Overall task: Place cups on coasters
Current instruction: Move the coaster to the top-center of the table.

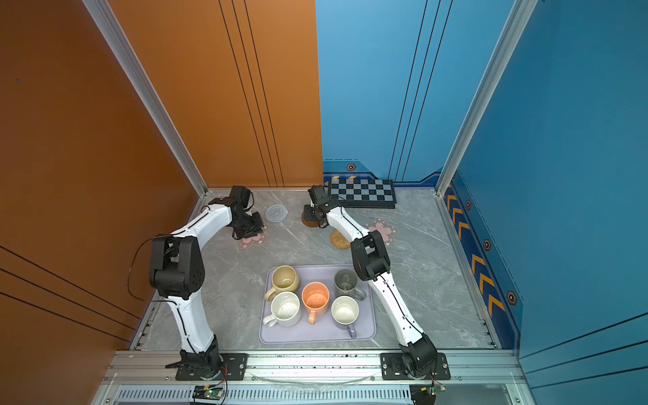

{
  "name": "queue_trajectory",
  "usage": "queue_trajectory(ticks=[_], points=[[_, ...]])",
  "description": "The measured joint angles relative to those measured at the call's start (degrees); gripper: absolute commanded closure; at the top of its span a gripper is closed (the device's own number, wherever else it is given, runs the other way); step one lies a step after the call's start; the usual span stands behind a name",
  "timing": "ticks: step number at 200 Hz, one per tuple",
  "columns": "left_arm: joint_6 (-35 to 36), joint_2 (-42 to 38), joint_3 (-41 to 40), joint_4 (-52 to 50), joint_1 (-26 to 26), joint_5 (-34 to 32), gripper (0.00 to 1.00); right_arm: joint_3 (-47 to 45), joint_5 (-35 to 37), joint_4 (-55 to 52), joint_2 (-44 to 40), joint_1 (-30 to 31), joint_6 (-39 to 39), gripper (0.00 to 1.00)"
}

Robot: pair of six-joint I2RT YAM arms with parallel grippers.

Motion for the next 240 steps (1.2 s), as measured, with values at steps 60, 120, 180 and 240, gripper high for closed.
queue_trajectory(ticks=[60,120,180,240], points=[[-0.15,-1.97,0.00,0.00,-2.51,2.08,0.72,-20.61,3.96,-0.37,-21.09,1.01,-4.85,0.63],[-0.17,-2.47,0.00,0.02,-5.27,3.23,0.71,-43.43,8.63,0.50,-39.78,-5.75,-6.93,0.60],[-0.15,2.82,6.69,5.07,-11.78,5.60,0.72,-49.99,11.13,-0.28,-39.39,-8.04,-6.88,0.61],[-4.76,14.88,13.62,19.04,-13.88,9.60,0.72,-48.19,11.06,0.11,-30.49,-9.07,-6.23,0.62]])
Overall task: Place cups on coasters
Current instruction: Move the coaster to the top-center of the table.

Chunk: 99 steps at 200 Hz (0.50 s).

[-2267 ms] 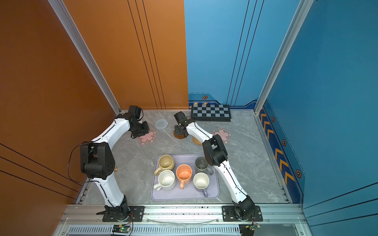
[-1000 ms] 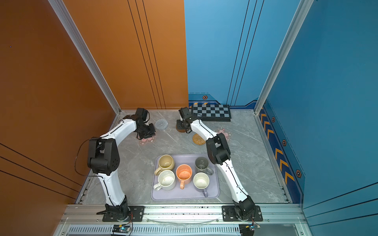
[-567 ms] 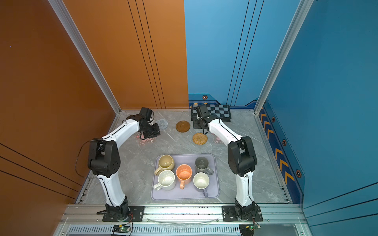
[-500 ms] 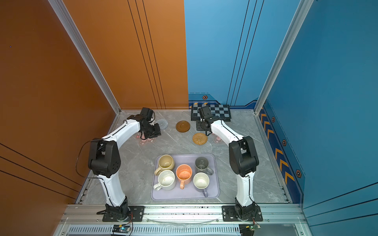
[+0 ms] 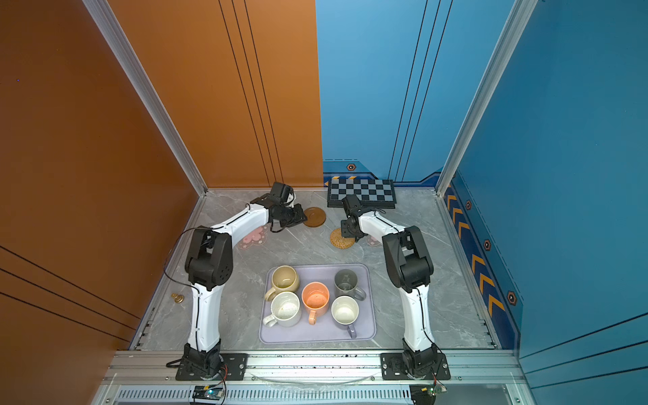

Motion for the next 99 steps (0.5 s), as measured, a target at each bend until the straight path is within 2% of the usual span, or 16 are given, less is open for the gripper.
queue_trajectory(ticks=[40,99], points=[[-2.10,7.76,6.84,3.85,-0.07,2.40,0.72,2.01,-0.28,0.17,1.46,-0.83,0.68,0.62],[-3.91,9.79,10.34,5.86,-1.14,2.40,0.72,2.16,-1.29,0.48,1.62,-0.52,0.81,0.62]])
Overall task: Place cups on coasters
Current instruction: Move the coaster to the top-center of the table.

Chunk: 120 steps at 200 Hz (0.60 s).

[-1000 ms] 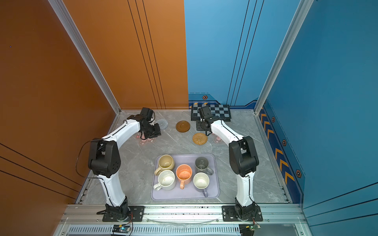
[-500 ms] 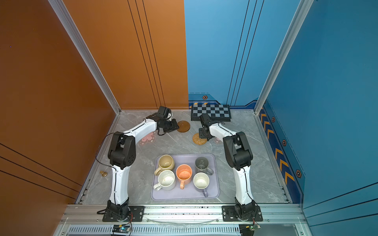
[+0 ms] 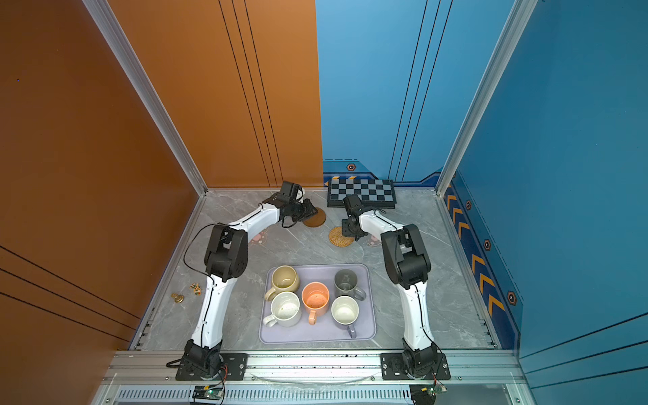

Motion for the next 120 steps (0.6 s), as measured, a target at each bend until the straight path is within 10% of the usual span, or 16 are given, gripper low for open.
queue_trajectory(ticks=[120], points=[[-2.82,4.52,1.20,1.20,-0.04,-0.76,0.74,-3.10,1.33,2.60,-1.44,5.86,0.20,0.63]])
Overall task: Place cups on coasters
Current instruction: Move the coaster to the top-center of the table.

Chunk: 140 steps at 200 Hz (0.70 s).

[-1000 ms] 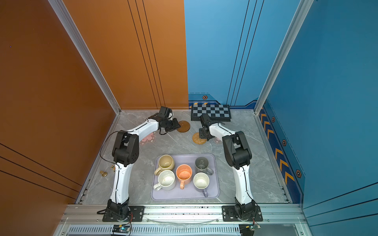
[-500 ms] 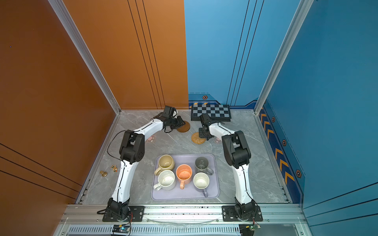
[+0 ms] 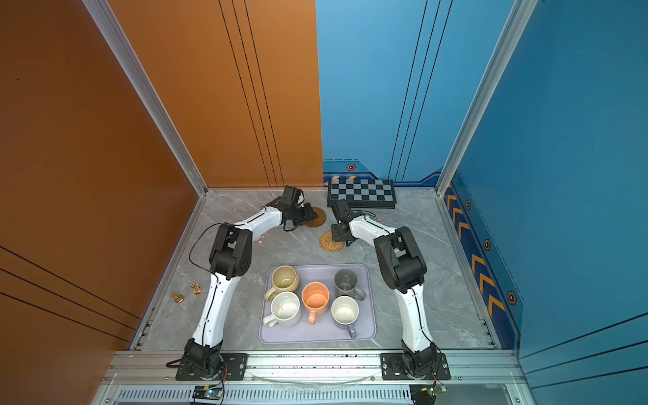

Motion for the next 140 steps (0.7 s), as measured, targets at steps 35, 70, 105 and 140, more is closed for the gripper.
queue_trajectory(ticks=[35,70,105,140], points=[[-1.77,1.70,1.84,1.05,0.24,-0.66,0.74,-0.42,-0.02,0.20,-0.22,0.98,1.60,0.63],[-4.20,3.74,4.79,1.75,0.76,-1.46,0.74,-0.79,-0.04,0.59,-0.42,1.53,3.48,0.63],[-6.03,4.92,6.93,1.55,1.70,-2.78,0.74,-0.96,-0.31,1.03,-0.42,2.29,5.05,0.63],[-6.73,7.50,11.19,0.83,3.04,-3.21,0.74,-0.96,-1.05,1.05,-0.42,2.49,6.49,0.63]])
